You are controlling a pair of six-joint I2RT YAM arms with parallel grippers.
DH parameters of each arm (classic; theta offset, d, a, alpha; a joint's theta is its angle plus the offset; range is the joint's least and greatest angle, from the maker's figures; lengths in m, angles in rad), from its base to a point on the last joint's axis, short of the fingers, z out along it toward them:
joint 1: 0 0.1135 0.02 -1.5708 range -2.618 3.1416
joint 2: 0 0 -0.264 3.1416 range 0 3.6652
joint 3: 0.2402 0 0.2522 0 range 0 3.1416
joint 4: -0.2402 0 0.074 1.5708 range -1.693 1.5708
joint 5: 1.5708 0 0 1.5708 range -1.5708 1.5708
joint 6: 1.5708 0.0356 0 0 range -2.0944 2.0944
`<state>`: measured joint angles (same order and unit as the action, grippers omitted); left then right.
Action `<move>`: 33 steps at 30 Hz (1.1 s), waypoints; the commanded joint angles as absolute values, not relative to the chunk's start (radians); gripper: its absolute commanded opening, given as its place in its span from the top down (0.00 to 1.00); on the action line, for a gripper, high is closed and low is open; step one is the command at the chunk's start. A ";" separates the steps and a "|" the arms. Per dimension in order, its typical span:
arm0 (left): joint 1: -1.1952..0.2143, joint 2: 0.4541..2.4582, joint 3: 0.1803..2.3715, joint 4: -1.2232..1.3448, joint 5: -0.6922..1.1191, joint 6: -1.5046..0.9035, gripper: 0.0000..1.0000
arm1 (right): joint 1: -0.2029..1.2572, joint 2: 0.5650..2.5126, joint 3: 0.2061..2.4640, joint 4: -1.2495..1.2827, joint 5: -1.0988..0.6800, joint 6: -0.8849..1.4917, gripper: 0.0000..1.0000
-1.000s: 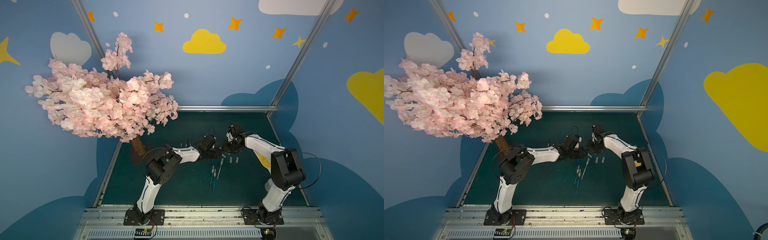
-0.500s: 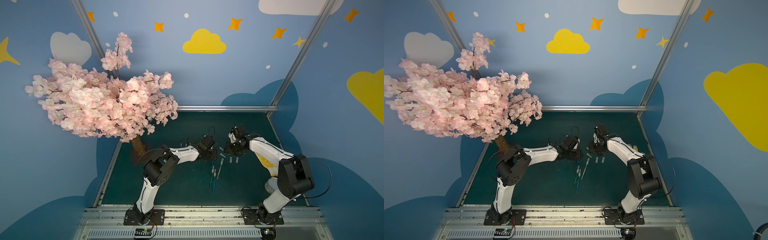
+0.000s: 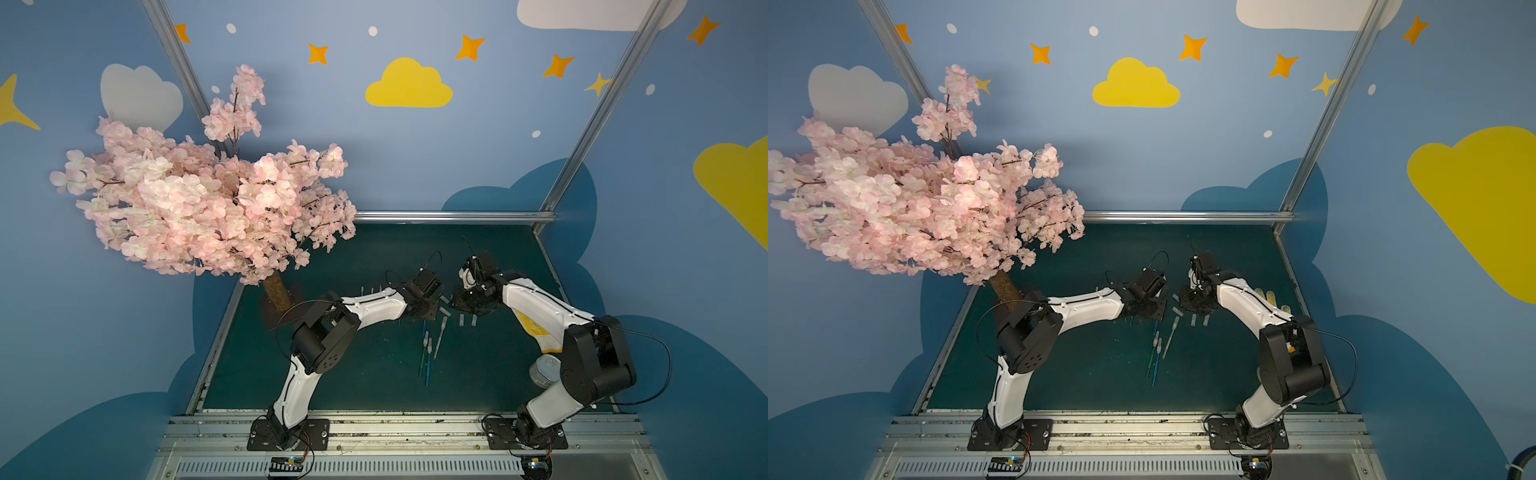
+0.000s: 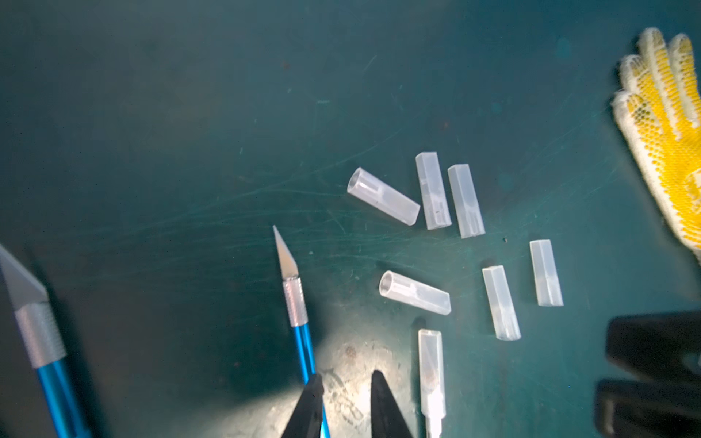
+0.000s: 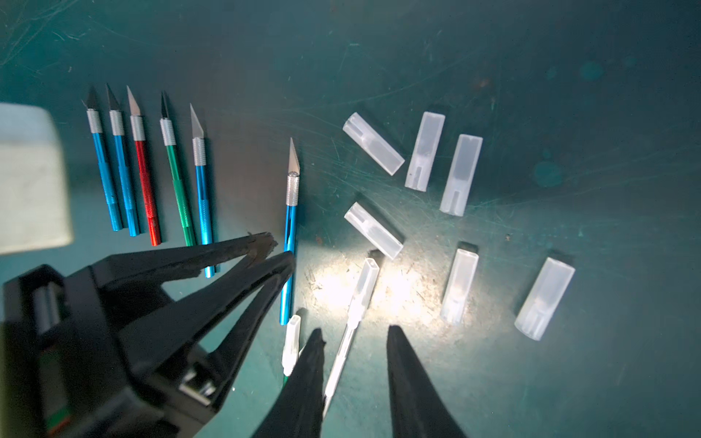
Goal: Remove protective caps from carving knives
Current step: Adjust the carving knife at the center of the board.
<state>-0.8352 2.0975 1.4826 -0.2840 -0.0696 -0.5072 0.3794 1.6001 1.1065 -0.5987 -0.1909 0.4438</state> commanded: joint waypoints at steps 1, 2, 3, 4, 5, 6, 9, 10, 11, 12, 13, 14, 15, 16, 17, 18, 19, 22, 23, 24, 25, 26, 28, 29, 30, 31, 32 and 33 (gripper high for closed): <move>-0.847 2.140 1.517 -0.387 -0.127 -0.471 0.77 | 0.380 1.563 1.092 -0.620 -0.185 0.433 0.70; -0.848 2.147 1.525 -0.398 -0.132 -0.472 0.77 | 0.380 1.557 1.088 -0.617 -0.192 0.431 0.69; -0.848 2.156 1.531 -0.407 -0.139 -0.472 0.77 | 0.380 1.550 1.081 -0.614 -0.198 0.428 0.69; -0.849 2.160 1.538 -0.417 -0.146 -0.472 0.77 | 0.382 1.542 1.075 -0.611 -0.203 0.425 0.69; -0.849 2.164 1.545 -0.425 -0.152 -0.472 0.77 | 0.382 1.532 1.064 -0.607 -0.208 0.422 0.68; -0.850 2.170 1.549 -0.433 -0.159 -0.472 0.77 | 0.382 1.520 1.054 -0.604 -0.210 0.420 0.68; -0.852 2.178 1.556 -0.448 -0.175 -0.472 0.78 | 0.381 1.485 1.021 -0.599 -0.216 0.416 0.67; -0.853 2.181 1.559 -0.452 -0.181 -0.470 0.78 | 0.382 1.477 1.012 -0.598 -0.216 0.415 0.67; -0.853 2.185 1.562 -0.461 -0.188 -0.471 0.78 | 0.382 1.468 1.003 -0.600 -0.218 0.413 0.67; -0.853 2.187 1.565 -0.468 -0.193 -0.470 0.79 | 0.382 1.459 0.996 -0.601 -0.218 0.413 0.67; -0.853 2.192 1.568 -0.475 -0.201 -0.471 0.79 | 0.382 1.450 0.988 -0.601 -0.216 0.413 0.66; -0.853 2.193 1.568 -0.479 -0.207 -0.471 0.80 | 0.383 1.441 0.981 -0.604 -0.215 0.411 0.66; -0.853 2.194 1.567 -0.482 -0.213 -0.469 0.80 | 0.382 1.433 0.977 -0.607 -0.213 0.412 0.66; -0.853 2.195 1.568 -0.488 -0.222 -0.469 0.81 | 0.382 1.425 0.972 -0.607 -0.212 0.413 0.66; -0.853 2.199 1.569 -0.496 -0.232 -0.469 0.81 | 0.382 1.420 0.967 -0.609 -0.210 0.411 0.66; -0.853 2.200 1.574 -0.504 -0.241 -0.466 0.81 | 0.383 1.415 0.964 -0.610 -0.209 0.412 0.66; -0.853 2.201 1.575 -0.514 -0.252 -0.464 0.82 | 0.382 1.410 0.962 -0.612 -0.209 0.412 0.66; -0.853 2.207 1.582 -0.546 -0.282 -0.462 0.84 | 0.382 1.399 0.956 -0.614 -0.207 0.413 0.66; -0.853 2.211 1.586 -0.556 -0.289 -0.454 0.84 | 0.382 1.397 0.954 -0.614 -0.207 0.413 0.66; -0.852 2.213 1.586 -0.562 -0.294 -0.450 0.85 | 0.383 1.394 0.954 -0.613 -0.206 0.413 0.66; -0.853 2.215 1.586 -0.570 -0.304 -0.447 0.85 | 0.382 1.392 0.953 -0.613 -0.206 0.414 0.66; -0.853 2.218 1.586 -0.578 -0.318 -0.445 0.86 | 0.381 1.390 0.952 -0.616 -0.204 0.413 0.66; -0.852 2.224 1.592 -0.600 -0.342 -0.439 0.86 | 0.382 1.384 0.951 -0.620 -0.204 0.413 0.66; -0.851 2.226 1.592 -0.608 -0.354 -0.434 0.86 | 0.381 1.381 0.950 -0.622 -0.205 0.414 0.66; -0.850 2.229 1.592 -0.617 -0.362 -0.432 0.86 | 0.382 1.377 0.948 -0.623 -0.205 0.413 0.66; -0.846 2.230 1.592 -0.624 -0.370 -0.429 0.86 | 0.382 1.373 0.945 -0.624 -0.207 0.412 0.66; -0.843 2.230 1.590 -0.629 -0.374 -0.427 0.86 | 0.383 1.369 0.943 -0.624 -0.210 0.412 0.66; -0.840 2.229 1.587 -0.629 -0.377 -0.425 0.86 | 0.382 1.365 0.939 -0.623 -0.212 0.412 0.66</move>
<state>-0.8555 2.1807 1.5917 -0.5285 -0.3317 -0.4473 0.3798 1.3945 0.9554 -0.6033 -0.2073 0.4213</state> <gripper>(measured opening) 0.139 0.340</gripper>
